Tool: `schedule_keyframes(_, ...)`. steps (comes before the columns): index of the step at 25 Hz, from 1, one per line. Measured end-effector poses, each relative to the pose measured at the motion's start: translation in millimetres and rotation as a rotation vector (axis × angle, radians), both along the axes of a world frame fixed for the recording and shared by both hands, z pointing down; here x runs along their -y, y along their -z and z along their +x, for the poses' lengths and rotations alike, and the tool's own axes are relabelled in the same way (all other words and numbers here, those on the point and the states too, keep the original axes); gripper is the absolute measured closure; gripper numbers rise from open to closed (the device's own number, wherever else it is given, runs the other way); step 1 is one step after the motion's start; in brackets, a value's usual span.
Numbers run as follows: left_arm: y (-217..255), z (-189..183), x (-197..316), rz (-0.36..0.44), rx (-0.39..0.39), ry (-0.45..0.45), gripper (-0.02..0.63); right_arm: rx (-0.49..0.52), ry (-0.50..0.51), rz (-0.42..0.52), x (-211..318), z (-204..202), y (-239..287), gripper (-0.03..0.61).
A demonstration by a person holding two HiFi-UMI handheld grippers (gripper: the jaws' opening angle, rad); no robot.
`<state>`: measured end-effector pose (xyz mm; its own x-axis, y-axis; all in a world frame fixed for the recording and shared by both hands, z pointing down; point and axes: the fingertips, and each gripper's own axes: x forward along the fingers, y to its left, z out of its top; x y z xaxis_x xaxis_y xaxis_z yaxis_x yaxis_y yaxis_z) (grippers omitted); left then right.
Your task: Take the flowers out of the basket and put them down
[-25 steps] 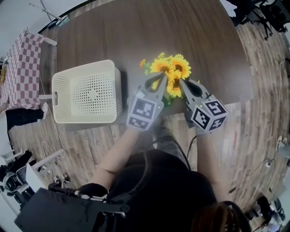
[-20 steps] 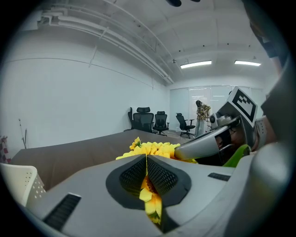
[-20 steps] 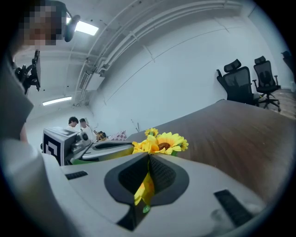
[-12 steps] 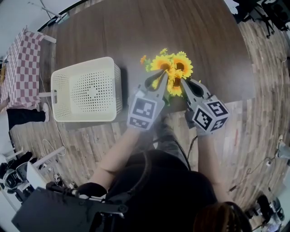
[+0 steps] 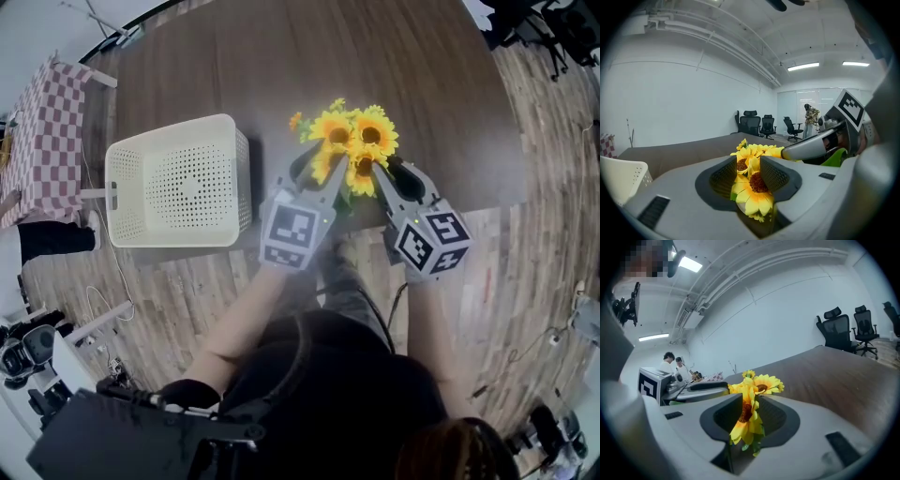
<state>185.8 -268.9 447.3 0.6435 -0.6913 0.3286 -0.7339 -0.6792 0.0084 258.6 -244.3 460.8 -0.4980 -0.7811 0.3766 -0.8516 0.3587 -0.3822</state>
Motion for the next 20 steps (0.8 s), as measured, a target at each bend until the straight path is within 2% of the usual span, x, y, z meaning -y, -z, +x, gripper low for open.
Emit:
schedule_keyframes(8, 22, -7, -10, 0.049, -0.028, 0.036, 0.461, -0.014, 0.009, 0.061, -5, 6, 17, 0.468)
schedule_keyframes(11, 32, -8, -20, 0.072, -0.014, 0.032, 0.485, -0.028, 0.032, 0.099, -11, 6, 26, 0.468)
schedule_keyframes(16, 46, -17, -35, 0.098, -0.029, 0.081, 0.599, -0.015, 0.084, 0.151, -26, -1, 41, 0.489)
schedule_keyframes(20, 51, -19, -50, 0.107, -0.044, 0.109, 0.612, -0.003, 0.113, 0.191, -40, -3, 50, 0.527)
